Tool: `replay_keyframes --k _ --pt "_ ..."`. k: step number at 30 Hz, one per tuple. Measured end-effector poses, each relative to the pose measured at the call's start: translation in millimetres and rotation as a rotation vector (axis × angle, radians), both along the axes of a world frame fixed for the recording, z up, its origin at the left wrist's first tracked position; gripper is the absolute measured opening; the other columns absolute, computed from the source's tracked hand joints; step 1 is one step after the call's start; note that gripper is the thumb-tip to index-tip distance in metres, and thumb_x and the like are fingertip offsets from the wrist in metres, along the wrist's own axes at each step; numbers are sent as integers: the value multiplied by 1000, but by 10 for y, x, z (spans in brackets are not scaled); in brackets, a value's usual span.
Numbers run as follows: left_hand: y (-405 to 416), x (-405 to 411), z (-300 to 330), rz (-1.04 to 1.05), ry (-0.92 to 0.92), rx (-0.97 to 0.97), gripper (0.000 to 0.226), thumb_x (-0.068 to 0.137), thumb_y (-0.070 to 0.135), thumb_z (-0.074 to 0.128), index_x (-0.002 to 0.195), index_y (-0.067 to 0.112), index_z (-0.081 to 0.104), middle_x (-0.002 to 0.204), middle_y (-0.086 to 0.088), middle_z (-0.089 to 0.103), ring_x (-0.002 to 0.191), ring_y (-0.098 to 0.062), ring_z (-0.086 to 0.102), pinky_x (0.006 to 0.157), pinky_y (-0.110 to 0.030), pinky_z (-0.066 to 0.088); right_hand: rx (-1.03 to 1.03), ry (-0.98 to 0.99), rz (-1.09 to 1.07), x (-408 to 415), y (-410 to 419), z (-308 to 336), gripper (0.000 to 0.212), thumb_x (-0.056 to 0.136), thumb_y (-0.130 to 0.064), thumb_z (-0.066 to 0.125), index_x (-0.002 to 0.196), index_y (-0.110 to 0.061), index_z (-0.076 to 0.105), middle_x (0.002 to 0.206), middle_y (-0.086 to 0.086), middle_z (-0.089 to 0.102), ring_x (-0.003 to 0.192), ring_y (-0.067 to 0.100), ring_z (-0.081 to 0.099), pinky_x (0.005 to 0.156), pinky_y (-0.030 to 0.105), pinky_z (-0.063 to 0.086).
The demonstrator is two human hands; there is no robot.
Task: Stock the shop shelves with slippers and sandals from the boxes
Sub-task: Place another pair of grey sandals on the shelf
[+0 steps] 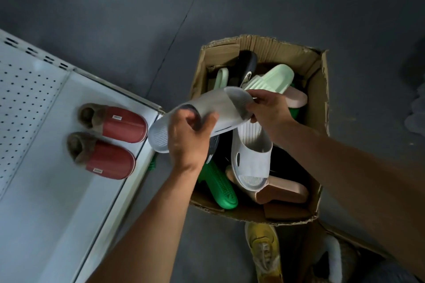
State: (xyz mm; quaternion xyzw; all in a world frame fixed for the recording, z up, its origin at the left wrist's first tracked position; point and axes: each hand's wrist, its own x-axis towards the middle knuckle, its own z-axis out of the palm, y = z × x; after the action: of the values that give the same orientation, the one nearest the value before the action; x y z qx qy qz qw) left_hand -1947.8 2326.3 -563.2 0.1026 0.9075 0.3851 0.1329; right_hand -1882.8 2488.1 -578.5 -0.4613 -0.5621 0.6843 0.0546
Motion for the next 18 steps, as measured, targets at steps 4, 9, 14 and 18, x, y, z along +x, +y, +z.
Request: replay_keyframes --k 4,9,14,18 --pt "-141 84 35 147 -386 244 9 86 30 72 86 21 69 83 13 71 78 4 67 71 -15 51 -139 60 31 -36 -194 31 7 91 -9 59 88 -11 66 69 6 63 55 9 57 52 20 48" --pt "-391 23 22 565 -602 395 28 84 44 71 88 21 56 97 -1 67 98 -19 62 86 -34 49 553 -520 859 481 -341 -348 43 95 -38 49 135 -25 44 114 6 59 98 28 60 84 36 49" --pt "-626 142 148 673 -784 632 16 92 28 65 88 17 53 82 1 67 78 -9 65 77 -26 51 893 -759 1131 793 -585 -323 40 92 -22 53 131 -23 45 116 9 61 107 33 57 79 36 47" --pt "-863 235 267 667 -830 638 26 94 30 61 111 11 55 94 -6 69 88 -15 66 77 -28 51 406 -527 431 871 -661 -232 18 90 -16 49 88 -7 64 85 11 63 83 28 60 68 34 45"
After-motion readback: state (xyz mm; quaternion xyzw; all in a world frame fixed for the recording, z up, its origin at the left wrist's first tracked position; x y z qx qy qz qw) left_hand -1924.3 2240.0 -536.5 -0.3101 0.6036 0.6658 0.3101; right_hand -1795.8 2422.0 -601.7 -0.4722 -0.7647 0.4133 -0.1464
